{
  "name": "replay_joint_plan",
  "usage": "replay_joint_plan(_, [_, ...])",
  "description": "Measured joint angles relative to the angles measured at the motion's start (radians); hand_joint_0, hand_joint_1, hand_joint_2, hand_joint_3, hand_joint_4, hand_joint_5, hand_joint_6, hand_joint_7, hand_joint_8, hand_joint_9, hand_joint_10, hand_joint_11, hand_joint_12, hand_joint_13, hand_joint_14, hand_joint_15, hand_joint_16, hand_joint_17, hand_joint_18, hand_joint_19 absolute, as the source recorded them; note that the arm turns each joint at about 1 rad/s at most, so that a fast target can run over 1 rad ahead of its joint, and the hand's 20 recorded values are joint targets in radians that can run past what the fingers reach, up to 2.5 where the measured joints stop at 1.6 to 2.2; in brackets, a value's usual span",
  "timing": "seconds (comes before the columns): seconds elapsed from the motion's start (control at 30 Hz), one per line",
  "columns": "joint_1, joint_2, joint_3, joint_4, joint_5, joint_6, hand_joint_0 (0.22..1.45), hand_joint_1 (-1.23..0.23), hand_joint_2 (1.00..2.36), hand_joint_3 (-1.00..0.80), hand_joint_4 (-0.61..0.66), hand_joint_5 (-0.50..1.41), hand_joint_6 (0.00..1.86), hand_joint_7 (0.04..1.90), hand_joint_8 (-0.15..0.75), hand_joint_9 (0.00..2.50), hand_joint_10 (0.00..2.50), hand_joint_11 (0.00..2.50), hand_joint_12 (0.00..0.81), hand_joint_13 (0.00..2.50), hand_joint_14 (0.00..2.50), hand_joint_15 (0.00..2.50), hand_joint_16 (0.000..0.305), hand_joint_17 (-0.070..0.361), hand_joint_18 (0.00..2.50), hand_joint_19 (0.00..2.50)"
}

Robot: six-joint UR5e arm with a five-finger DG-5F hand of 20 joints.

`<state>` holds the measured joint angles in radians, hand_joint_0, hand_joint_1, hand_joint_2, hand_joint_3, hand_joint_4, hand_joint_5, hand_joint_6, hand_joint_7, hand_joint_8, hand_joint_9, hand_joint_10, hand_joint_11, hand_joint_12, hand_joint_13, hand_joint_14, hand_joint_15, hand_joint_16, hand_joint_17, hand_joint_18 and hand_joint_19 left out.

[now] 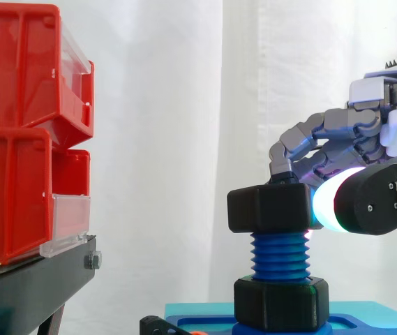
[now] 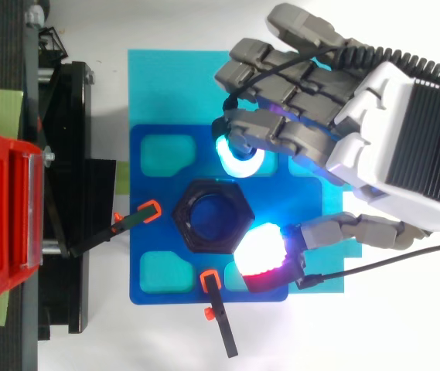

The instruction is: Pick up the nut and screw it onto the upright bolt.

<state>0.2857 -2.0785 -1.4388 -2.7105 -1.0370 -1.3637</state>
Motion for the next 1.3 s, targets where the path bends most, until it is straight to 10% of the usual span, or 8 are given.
replay_joint_plan(0.9, [-0.007,0.0,0.0,-0.018,-0.009,0.0,0.44,-0.68,1.0,-0.5,0.28,-0.18,0.5,1.34,0.334,0.46,0.0,0.15,0.368,0.29,0.0,0.0,0.046,0.104,0.1,0.0])
replay_joint_plan(1.3, [-0.014,0.001,0.0,-0.044,-0.017,-0.002,0.4,-0.64,1.0,-0.5,0.3,-0.22,0.5,1.03,0.339,0.41,0.0,0.08,0.396,0.25,0.0,0.0,0.051,0.115,0.06,0.0])
